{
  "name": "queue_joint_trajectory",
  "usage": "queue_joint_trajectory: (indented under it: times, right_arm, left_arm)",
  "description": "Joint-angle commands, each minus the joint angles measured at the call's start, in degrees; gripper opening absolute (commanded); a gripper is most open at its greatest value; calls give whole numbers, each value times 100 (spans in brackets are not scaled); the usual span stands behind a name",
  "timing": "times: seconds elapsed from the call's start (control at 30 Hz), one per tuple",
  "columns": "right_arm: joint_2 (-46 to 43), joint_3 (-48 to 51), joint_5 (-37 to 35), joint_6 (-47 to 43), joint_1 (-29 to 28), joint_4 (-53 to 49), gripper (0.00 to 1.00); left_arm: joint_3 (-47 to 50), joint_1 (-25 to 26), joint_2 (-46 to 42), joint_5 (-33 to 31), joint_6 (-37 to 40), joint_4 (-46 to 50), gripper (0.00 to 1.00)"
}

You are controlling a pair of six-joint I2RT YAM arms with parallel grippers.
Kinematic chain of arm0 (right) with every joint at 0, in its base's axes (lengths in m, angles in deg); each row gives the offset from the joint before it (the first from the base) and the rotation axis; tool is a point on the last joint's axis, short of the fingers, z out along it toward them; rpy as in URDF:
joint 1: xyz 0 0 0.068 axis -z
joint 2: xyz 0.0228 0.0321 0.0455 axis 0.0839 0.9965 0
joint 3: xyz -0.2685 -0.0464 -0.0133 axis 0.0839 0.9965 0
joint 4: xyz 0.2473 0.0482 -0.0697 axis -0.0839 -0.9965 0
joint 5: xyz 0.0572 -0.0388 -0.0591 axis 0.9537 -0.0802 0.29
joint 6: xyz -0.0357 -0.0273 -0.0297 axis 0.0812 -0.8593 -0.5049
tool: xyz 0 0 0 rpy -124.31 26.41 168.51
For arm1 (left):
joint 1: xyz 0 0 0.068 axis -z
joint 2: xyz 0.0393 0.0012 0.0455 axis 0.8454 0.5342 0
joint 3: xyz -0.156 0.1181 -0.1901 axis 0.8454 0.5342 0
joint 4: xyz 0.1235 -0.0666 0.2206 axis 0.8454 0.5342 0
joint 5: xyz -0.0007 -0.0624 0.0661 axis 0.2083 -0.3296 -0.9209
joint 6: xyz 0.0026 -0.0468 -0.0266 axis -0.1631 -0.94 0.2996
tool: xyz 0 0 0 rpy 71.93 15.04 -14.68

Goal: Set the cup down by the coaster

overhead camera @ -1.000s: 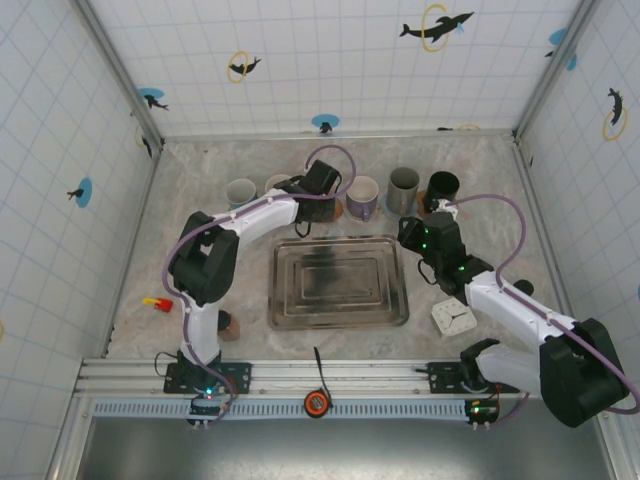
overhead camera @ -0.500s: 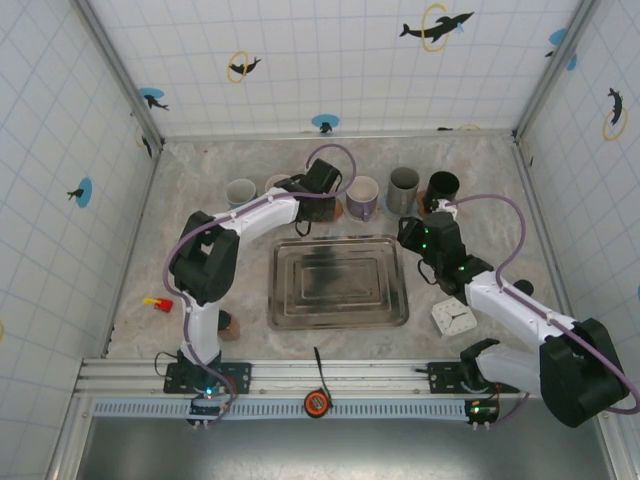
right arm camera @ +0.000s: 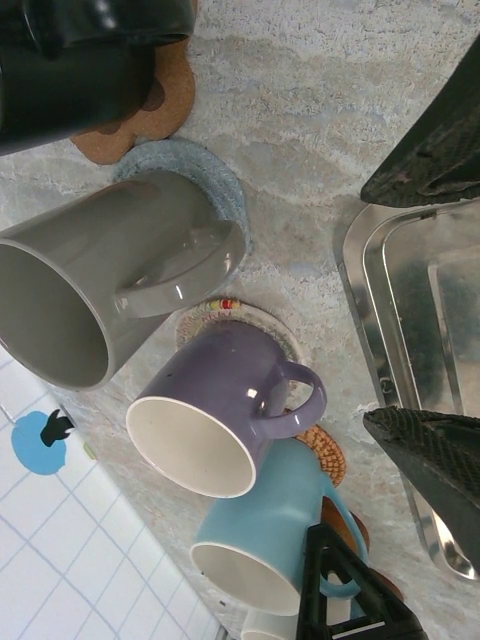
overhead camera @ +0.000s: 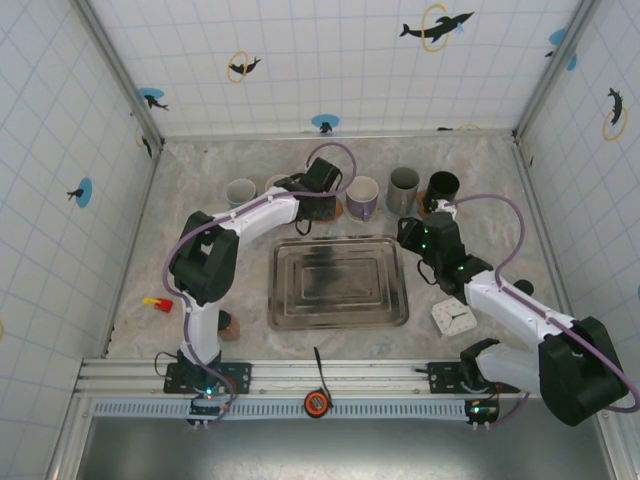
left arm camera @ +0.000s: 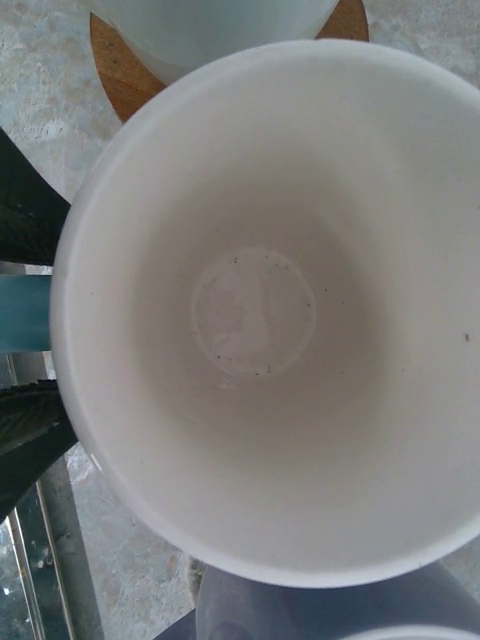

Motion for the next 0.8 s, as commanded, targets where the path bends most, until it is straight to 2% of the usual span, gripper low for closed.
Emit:
queue_joint_trajectory:
  times: [0.0,0.43,0.77]
  right_arm:
    - [56,-345,-13,-23,48,138,58]
    - [-13,-365,-45,-33,48,40,62]
    - [-137,-397,-29,-44,48,-63,62]
  left_arm:
    - [-44,-36,-211,126,59,-65,42]
    - [410,-35,-1116,355,-43,-376,48]
    - [1213,-36,-2591,118,-25,-916,56]
